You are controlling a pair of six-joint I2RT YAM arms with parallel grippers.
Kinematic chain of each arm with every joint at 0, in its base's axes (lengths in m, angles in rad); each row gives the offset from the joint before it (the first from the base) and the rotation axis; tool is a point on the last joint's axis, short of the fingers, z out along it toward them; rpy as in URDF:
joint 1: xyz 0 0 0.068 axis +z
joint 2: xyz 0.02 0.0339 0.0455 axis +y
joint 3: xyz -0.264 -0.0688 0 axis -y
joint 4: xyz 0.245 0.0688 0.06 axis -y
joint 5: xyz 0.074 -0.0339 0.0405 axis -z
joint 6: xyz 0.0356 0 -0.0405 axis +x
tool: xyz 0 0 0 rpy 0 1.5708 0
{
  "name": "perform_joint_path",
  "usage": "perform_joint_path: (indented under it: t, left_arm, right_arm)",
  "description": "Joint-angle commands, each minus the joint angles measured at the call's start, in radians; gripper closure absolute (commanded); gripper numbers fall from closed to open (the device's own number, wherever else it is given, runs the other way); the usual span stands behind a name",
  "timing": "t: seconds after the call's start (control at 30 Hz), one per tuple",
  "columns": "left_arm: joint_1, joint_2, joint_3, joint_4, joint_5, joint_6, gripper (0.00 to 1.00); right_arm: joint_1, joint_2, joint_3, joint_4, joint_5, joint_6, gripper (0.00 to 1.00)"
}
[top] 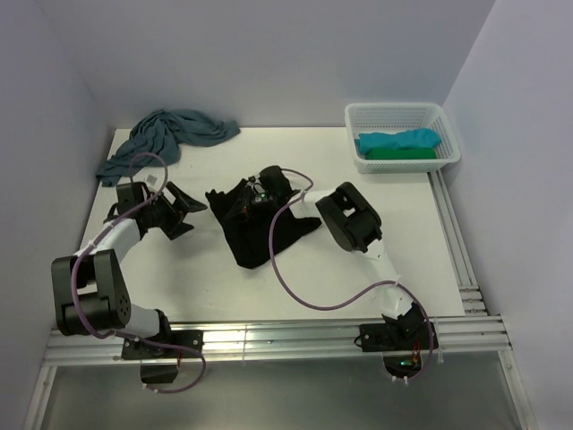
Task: Roll the t-shirts
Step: Roll the tshirt
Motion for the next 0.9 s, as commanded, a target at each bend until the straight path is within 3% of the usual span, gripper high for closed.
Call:
perform_joint_path:
  t: [0.0, 0.3, 0.6, 0.8, 0.87]
  left_arm:
    - [-0.016, -0.044, -0.105, 0.304, 0.011, -0.125, 0.01]
    - [-0.085, 0.103, -0.156, 0.67, -0.047, -0.233, 0.01]
    - [-0.153, 0.311, -0.11, 0.761, -0.083, -0.211, 0.04]
    - [-0.156, 0.398, -0.096, 0.867, -0.095, -0.238, 0.12]
    - [-0.156, 0.407, -0.089, 0.872, -0.096, -0.241, 0.21]
  right_arm:
    - [-0.011, 0.068, 0.0, -0.07, 0.016, 0.107, 1.0]
    - [-0.011, 0.07, -0.009, -0.071, -0.005, 0.109, 1.0]
    - [-0.011, 0.081, -0.011, -0.054, -0.019, 0.136, 1.0]
    - [-0.011, 0.082, -0.006, -0.091, -0.025, 0.114, 1.0]
    - [-0.01, 0.079, -0.011, -0.091, -0.024, 0.115, 1.0]
